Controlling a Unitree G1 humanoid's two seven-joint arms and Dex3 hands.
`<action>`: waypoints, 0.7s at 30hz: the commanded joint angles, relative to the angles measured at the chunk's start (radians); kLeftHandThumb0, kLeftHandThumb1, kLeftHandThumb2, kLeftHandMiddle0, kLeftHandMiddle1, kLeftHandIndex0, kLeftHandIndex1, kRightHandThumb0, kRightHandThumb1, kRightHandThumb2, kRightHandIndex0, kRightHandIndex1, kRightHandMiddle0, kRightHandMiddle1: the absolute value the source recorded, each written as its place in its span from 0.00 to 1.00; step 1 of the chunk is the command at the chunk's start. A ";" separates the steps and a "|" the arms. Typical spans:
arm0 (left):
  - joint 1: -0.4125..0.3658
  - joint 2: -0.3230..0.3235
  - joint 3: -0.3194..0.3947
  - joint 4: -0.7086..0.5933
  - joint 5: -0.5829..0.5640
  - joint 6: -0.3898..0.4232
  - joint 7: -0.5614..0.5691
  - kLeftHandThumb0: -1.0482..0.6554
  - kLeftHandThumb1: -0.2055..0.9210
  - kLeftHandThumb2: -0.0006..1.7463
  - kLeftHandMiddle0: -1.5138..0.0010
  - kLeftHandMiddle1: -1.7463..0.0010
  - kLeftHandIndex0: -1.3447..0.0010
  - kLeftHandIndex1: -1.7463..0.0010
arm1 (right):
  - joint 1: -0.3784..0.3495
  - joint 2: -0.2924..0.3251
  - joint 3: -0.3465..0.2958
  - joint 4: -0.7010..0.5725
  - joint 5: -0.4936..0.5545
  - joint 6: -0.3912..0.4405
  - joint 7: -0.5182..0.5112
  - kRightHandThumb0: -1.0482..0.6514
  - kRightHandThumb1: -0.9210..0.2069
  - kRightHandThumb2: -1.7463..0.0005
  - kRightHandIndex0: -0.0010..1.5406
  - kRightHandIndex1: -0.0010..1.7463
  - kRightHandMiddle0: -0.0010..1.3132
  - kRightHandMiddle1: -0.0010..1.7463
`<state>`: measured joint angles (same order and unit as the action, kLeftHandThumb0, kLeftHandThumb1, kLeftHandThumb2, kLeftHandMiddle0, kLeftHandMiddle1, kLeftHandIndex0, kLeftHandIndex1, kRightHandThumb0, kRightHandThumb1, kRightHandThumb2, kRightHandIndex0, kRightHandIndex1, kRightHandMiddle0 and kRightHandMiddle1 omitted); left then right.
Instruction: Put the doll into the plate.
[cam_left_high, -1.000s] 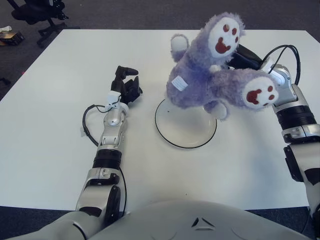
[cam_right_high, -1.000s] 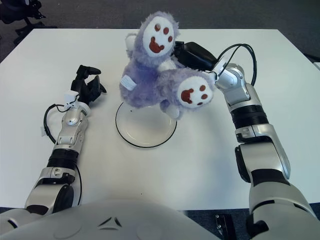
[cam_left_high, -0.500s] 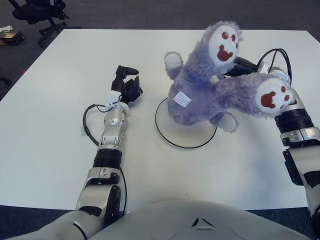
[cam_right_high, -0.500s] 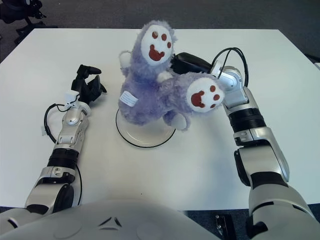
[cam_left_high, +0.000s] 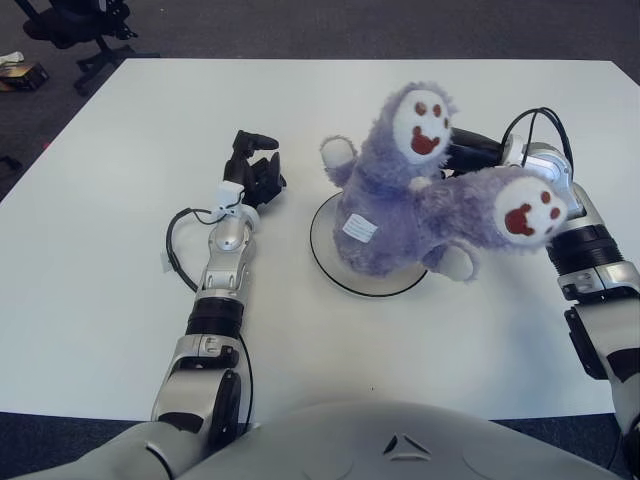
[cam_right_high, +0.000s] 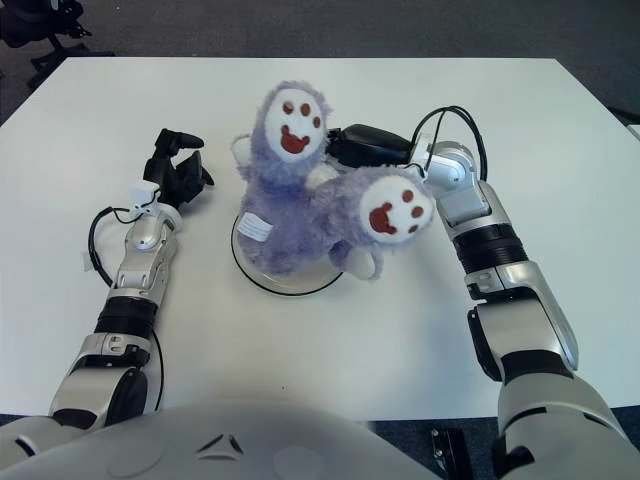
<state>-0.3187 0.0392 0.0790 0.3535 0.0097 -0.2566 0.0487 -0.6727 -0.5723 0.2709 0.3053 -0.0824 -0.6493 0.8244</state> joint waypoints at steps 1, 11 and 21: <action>0.030 -0.010 -0.005 0.011 0.005 -0.005 0.009 0.40 0.87 0.40 0.44 0.00 0.78 0.00 | 0.014 -0.005 -0.011 -0.029 0.021 0.025 0.011 0.84 0.29 0.46 0.26 1.00 0.42 1.00; 0.027 -0.012 -0.008 0.013 0.001 -0.004 0.006 0.40 0.88 0.40 0.44 0.00 0.78 0.00 | 0.016 -0.013 -0.013 -0.049 -0.015 0.044 0.005 0.64 0.03 0.78 0.32 0.82 0.23 0.86; 0.026 -0.014 -0.010 0.009 -0.003 -0.001 0.002 0.40 0.88 0.40 0.45 0.00 0.79 0.00 | 0.043 -0.046 -0.032 -0.131 -0.054 0.081 -0.008 0.24 0.00 0.96 0.19 0.23 0.18 0.18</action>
<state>-0.3188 0.0363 0.0734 0.3524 0.0086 -0.2565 0.0508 -0.6460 -0.6003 0.2579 0.2027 -0.1304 -0.5794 0.8271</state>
